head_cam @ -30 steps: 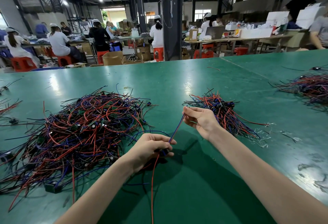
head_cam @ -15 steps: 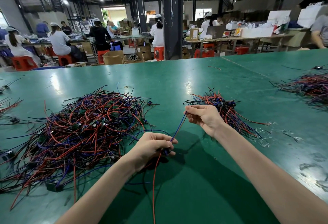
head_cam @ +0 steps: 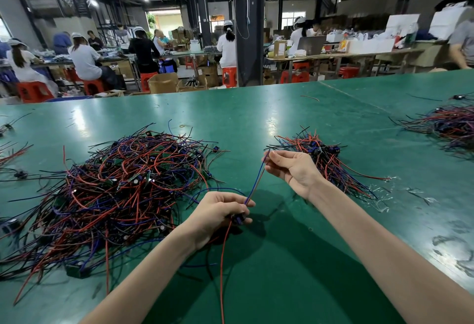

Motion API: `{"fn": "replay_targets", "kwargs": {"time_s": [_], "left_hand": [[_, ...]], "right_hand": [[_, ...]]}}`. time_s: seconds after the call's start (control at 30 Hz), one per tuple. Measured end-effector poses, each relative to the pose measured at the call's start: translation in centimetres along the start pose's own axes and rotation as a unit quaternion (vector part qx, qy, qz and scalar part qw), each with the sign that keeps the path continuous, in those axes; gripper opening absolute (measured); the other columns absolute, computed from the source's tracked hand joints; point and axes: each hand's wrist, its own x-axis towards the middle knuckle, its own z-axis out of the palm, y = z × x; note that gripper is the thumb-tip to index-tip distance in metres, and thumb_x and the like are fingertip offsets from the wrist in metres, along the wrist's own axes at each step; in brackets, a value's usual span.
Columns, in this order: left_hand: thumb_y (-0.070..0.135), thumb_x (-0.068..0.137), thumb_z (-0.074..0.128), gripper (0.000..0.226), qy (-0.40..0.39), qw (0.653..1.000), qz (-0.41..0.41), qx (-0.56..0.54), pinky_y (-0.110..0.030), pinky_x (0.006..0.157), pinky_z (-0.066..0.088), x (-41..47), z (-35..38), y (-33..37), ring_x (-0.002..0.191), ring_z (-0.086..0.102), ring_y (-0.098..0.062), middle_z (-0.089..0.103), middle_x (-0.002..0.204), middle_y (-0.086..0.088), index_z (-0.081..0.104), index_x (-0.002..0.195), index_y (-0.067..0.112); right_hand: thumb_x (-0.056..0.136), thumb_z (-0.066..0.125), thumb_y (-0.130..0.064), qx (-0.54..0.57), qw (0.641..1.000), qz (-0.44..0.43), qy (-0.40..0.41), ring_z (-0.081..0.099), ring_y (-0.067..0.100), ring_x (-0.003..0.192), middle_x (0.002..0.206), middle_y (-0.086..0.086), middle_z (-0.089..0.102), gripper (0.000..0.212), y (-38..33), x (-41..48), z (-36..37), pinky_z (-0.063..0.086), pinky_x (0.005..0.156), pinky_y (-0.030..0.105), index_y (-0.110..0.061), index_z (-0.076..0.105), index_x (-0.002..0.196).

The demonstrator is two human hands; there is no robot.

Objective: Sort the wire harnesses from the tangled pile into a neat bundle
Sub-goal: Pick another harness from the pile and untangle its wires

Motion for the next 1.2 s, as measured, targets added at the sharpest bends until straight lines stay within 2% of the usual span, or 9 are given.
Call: {"fn": "replay_targets", "kwargs": {"time_s": [0.1, 0.17, 0.33, 0.47, 0.57, 0.67, 0.9, 1.03, 1.2], "left_hand": [[-0.01, 0.085, 0.054, 0.022, 0.027, 0.999, 0.018, -0.011, -0.019, 0.058, 0.05, 0.1, 0.0, 0.0, 0.057, 0.067, -0.017, 0.066, 0.063, -0.006, 0.07, 0.081, 0.003], [-0.011, 0.086, 0.052, 0.021, 0.043, 0.998, 0.034, -0.031, -0.021, 0.06, 0.054, 0.1, 0.0, 0.0, 0.056, 0.066, -0.018, 0.065, 0.063, -0.008, 0.069, 0.082, 0.0], [-0.012, 0.085, 0.054, 0.019, 0.062, 0.994, 0.057, -0.067, -0.02, 0.059, 0.054, 0.3, -0.1, 0.1, 0.058, 0.062, -0.021, 0.061, 0.068, -0.015, 0.07, 0.083, -0.003], [-0.007, 0.086, 0.056, 0.024, 0.045, 0.997, 0.047, -0.034, -0.027, 0.063, 0.052, 0.2, -0.3, -0.1, 0.063, 0.067, -0.02, 0.065, 0.072, -0.012, 0.075, 0.079, 0.008], [-0.004, 0.086, 0.056, 0.03, 0.021, 0.999, 0.035, -0.006, -0.025, 0.063, 0.047, 0.1, -0.3, -0.2, 0.065, 0.068, -0.02, 0.068, 0.071, -0.008, 0.077, 0.074, 0.014], [-0.009, 0.085, 0.055, 0.03, 0.003, 0.999, 0.029, -0.018, -0.023, 0.063, 0.053, 0.1, -0.1, -0.2, 0.059, 0.067, -0.018, 0.067, 0.066, -0.007, 0.075, 0.074, 0.01], [-0.011, 0.084, 0.055, 0.021, -0.011, 1.0, 0.025, -0.015, -0.02, 0.062, 0.053, 0.0, 0.1, -0.1, 0.056, 0.066, -0.017, 0.067, 0.065, -0.006, 0.07, 0.082, 0.004], [-0.011, 0.083, 0.055, 0.023, -0.015, 1.0, 0.021, -0.009, -0.019, 0.058, 0.054, 0.0, 0.1, -0.2, 0.056, 0.065, -0.018, 0.066, 0.066, -0.009, 0.072, 0.08, 0.005], [-0.013, 0.083, 0.056, 0.026, -0.019, 1.0, 0.017, -0.017, -0.021, 0.057, 0.054, 0.2, 0.1, -0.5, 0.053, 0.063, -0.017, 0.066, 0.066, -0.011, 0.073, 0.075, 0.006]], "right_hand": [[0.088, 0.056, 0.003, 0.047, 0.999, 0.011, 0.006, 0.065, 0.019, 0.054, 0.065, 0.015, 0.068, 0.008, 0.1, 0.0, 0.1, 0.058, 0.057, 0.026, 0.008, 0.06, 0.085], [0.086, 0.058, 0.004, 0.042, 0.999, 0.008, 0.021, 0.064, 0.018, 0.053, 0.064, 0.014, 0.067, 0.004, 0.2, -0.1, 0.0, 0.058, 0.056, 0.027, 0.006, 0.059, 0.082], [0.078, 0.068, 0.005, -0.015, 0.998, 0.008, 0.056, 0.061, 0.014, 0.047, 0.054, 0.008, 0.064, 0.016, 0.5, -0.3, 0.0, 0.057, 0.053, 0.026, -0.001, 0.054, 0.072], [0.083, 0.065, -0.001, -0.026, 0.999, 0.034, 0.032, 0.062, 0.014, 0.05, 0.058, 0.008, 0.066, 0.012, 0.9, -0.5, 0.4, 0.057, 0.053, 0.026, 0.0, 0.058, 0.074], [0.089, 0.061, -0.013, -0.053, 0.997, 0.059, -0.006, 0.064, 0.015, 0.054, 0.066, 0.008, 0.068, 0.016, 0.7, -0.6, 0.6, 0.056, 0.054, 0.025, 0.001, 0.065, 0.081], [0.079, 0.07, -0.019, -0.094, 0.993, 0.061, -0.02, 0.06, 0.01, 0.051, 0.063, 0.004, 0.067, 0.019, 0.6, -0.8, 0.9, 0.053, 0.052, 0.021, -0.002, 0.066, 0.084], [0.077, 0.076, -0.013, -0.19, 0.979, 0.068, 0.018, 0.053, 0.006, 0.043, 0.055, 0.001, 0.062, 0.017, 0.8, -1.1, 1.0, 0.047, 0.044, 0.017, -0.006, 0.062, 0.073], [0.082, 0.069, -0.005, -0.149, 0.986, 0.078, -0.002, 0.051, 0.006, 0.042, 0.057, 0.003, 0.063, 0.008, 0.6, -1.1, 1.1, 0.046, 0.043, 0.016, -0.001, 0.064, 0.078], [0.08, 0.073, -0.009, -0.169, 0.983, 0.063, -0.015, 0.054, 0.008, 0.046, 0.059, 0.003, 0.063, 0.011, 0.4, -1.1, 0.9, 0.048, 0.045, 0.018, -0.003, 0.064, 0.076]]}}
